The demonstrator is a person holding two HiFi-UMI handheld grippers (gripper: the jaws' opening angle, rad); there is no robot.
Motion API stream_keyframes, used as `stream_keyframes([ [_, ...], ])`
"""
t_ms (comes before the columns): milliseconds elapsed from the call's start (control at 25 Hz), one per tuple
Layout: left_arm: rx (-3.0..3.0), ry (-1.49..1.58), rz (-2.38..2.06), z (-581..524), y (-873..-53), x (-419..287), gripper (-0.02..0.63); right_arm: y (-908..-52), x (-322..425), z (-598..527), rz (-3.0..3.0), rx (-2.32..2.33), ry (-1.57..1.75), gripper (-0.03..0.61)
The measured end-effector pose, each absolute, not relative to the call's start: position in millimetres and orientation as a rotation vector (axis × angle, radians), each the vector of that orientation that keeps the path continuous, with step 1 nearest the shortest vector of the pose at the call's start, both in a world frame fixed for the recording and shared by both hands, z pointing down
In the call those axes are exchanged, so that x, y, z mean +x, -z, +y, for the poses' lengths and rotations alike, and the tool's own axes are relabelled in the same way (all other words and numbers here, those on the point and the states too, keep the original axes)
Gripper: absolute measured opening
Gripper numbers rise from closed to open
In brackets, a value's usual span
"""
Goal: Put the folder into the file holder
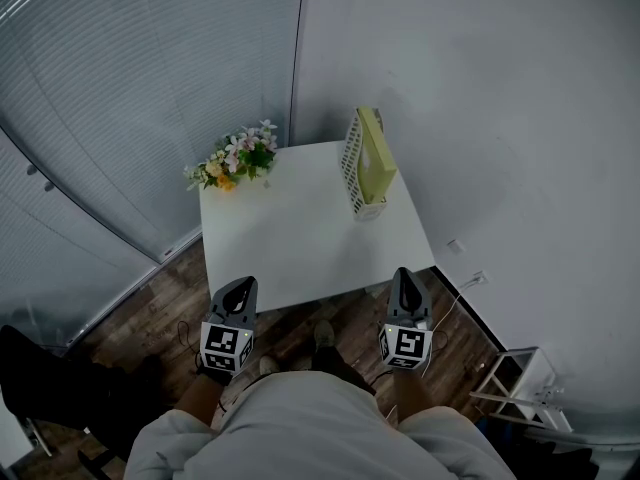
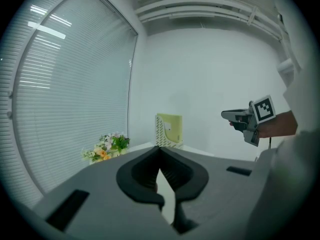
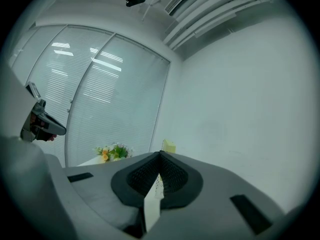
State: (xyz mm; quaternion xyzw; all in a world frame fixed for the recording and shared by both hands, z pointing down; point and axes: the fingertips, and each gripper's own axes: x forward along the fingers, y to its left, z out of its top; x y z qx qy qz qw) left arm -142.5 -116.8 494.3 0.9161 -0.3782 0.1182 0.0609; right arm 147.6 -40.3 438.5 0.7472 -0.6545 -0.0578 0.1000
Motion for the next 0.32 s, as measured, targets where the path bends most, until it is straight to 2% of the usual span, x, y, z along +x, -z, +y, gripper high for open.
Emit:
stream_keyframes([
  [320,2.754,-0.365,-1.146,-120.8,-500.9,-141.8,0.008,-439.2,152.2,-45.6,-1.933,2.204,0.165,0.011],
])
